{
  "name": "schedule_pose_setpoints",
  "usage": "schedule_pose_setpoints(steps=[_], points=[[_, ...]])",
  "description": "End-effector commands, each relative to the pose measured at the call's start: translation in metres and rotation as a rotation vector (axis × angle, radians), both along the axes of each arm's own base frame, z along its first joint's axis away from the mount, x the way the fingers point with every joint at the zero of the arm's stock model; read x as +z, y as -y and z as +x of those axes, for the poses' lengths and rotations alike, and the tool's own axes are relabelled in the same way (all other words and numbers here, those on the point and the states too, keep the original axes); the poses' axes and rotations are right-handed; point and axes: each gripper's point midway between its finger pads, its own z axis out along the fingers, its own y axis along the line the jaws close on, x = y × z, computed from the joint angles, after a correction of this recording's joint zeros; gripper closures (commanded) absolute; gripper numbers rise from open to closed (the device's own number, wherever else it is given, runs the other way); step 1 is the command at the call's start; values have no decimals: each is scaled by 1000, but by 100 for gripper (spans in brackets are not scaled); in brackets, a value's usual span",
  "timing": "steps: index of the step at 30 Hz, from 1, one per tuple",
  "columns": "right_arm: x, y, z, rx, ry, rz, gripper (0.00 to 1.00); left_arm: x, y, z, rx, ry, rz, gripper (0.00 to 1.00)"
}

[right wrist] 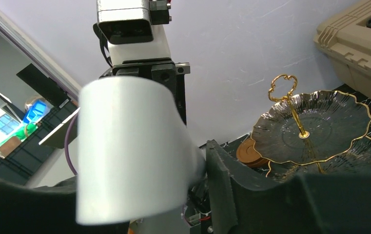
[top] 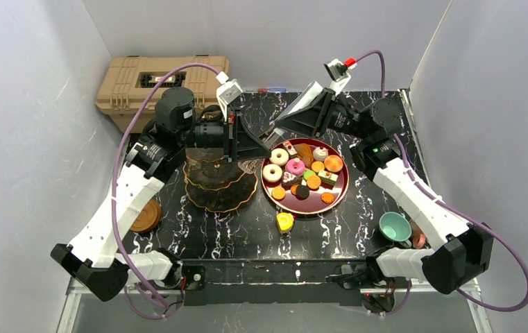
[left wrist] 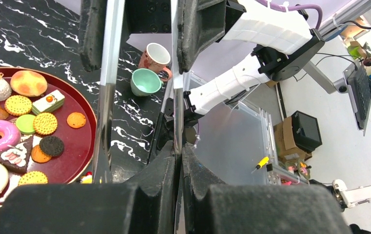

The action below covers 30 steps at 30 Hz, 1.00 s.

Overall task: Serve the afternoon tea
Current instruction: Pick up the clamp from the center of the board.

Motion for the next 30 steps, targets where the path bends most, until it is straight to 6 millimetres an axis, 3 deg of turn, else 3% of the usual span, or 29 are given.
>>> schedule_pose_setpoints(steps=[1, 2, 5, 7, 10, 15, 21, 26, 30], points=[[20, 3, -8, -9, 71, 26, 49, 11, -4, -5, -3, 47, -14, 100], [17, 2, -7, -22, 72, 12, 53, 11, -5, -6, 0, 50, -10, 93], [6, 2, 2, -70, 67, -41, 60, 13, -9, -7, 15, 71, 7, 51], [-3, 3, 7, -99, 64, -75, 60, 13, -13, -8, 23, 100, 26, 31], [-12, 5, 14, -143, 70, -115, 61, 16, -19, -14, 20, 129, 46, 15], [-43, 13, 42, -288, 51, -282, 63, 18, -36, 0, 146, 251, 125, 10], [-111, 44, 74, -515, 22, -550, 66, 14, -74, 37, 397, 463, 285, 5], [-162, 59, 85, -574, -26, -709, 72, -14, -102, 47, 458, 393, 515, 2], [-182, 67, 92, -627, -29, -745, 74, -33, -127, 46, 466, 275, 685, 2]])
